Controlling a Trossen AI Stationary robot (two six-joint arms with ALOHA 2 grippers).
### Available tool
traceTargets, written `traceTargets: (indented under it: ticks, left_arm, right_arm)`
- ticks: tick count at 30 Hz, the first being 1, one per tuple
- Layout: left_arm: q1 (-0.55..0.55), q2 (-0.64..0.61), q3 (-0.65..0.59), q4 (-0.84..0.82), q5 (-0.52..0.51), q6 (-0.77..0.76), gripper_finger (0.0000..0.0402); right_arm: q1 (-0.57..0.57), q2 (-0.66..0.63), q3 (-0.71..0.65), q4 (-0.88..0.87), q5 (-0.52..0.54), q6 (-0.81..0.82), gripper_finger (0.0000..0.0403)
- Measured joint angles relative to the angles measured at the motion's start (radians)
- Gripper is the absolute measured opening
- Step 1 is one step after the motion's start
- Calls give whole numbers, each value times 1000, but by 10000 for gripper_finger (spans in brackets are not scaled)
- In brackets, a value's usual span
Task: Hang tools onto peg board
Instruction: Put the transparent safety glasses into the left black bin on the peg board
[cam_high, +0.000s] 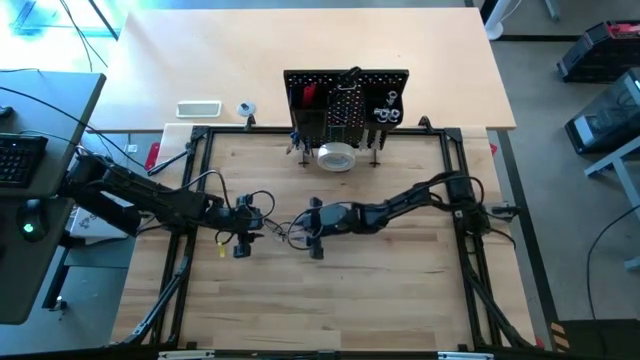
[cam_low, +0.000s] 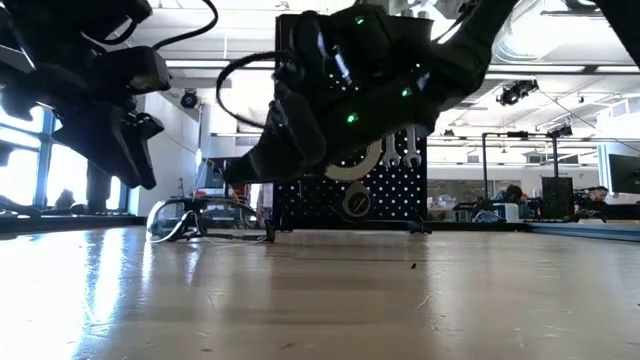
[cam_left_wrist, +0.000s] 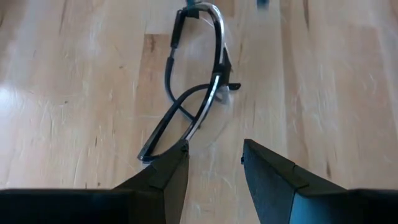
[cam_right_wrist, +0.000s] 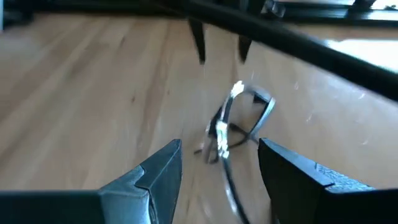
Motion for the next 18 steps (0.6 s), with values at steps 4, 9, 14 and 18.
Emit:
traceTargets:
  ticks: [4, 9, 14, 18]
  left_arm:
    - [-1, 0, 0, 2, -6, -15, 143]
    - [-4, 0, 0, -3, -6, -43, 143]
    - [-13, 0, 0, -3, -9, -45, 143]
    - [-13, 0, 0, -3, -26, -45, 143]
  right_arm:
    - [3, 59, 34, -38, 8, 9, 204]
    - [3, 87, 72, -94, 14, 31, 198]
    - [15, 88, 96, -145, 15, 5, 123]
    - [22, 88, 121, -219, -9, -4, 26]
